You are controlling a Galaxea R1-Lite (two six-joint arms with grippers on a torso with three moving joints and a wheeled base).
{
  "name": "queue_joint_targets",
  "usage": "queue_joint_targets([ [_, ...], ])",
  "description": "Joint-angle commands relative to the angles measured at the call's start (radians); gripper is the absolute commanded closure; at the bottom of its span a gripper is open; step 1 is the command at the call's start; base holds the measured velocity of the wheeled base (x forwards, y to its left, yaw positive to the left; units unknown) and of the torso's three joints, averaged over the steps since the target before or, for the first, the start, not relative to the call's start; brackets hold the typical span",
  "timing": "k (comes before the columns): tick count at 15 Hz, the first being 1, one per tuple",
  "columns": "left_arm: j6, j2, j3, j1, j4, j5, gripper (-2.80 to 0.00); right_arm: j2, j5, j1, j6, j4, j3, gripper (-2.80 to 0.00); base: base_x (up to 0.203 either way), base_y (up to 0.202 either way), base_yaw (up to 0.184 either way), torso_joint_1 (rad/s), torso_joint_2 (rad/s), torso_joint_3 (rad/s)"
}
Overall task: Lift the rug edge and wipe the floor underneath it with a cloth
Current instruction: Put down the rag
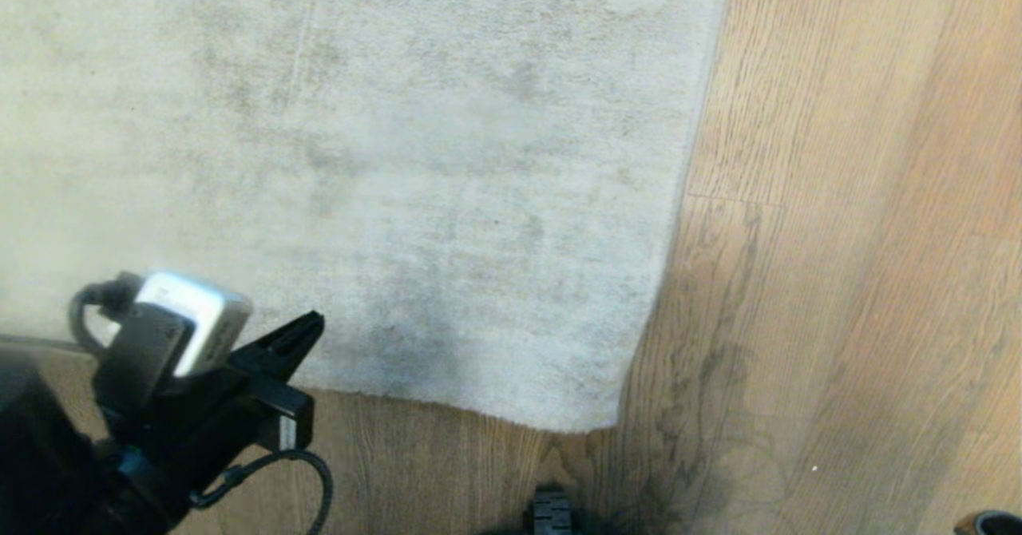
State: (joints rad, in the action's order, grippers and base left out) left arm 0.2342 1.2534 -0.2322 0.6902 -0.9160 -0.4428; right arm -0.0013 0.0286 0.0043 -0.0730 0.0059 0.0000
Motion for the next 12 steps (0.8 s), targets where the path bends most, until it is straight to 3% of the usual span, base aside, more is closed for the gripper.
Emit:
queue_joint_targets([
  [1,0.012,-0.148,0.042,-0.122,-0.003,0.036,0.00,0.001,0.001,0.000,-0.001,0.000,0.000,0.00,0.000,0.000,0.000,0.000,0.00,0.000],
  [3,0.042,-0.244,0.082,-0.284,0.003,0.115,0.00,0.001,0.001,0.000,-0.001,0.000,0.000,0.00,0.000,0.000,0.000,0.000,0.00,0.000],
  [6,0.065,-0.449,0.135,-0.542,0.072,0.284,0.00,0.001,0.001,0.000,-0.001,0.000,0.000,0.00,0.000,0.000,0.000,0.000,0.00,0.000],
  [9,0.074,-0.636,0.151,-0.621,0.249,0.388,0.00,0.001,0.001,0.000,-0.001,0.000,0.000,0.00,0.000,0.000,0.000,0.000,0.00,0.000],
  [12,0.083,-0.732,0.176,-0.633,0.322,0.402,0.00,0.001,0.001,0.000,-0.001,0.000,0.000,0.00,0.000,0.000,0.000,0.000,0.00,0.000],
])
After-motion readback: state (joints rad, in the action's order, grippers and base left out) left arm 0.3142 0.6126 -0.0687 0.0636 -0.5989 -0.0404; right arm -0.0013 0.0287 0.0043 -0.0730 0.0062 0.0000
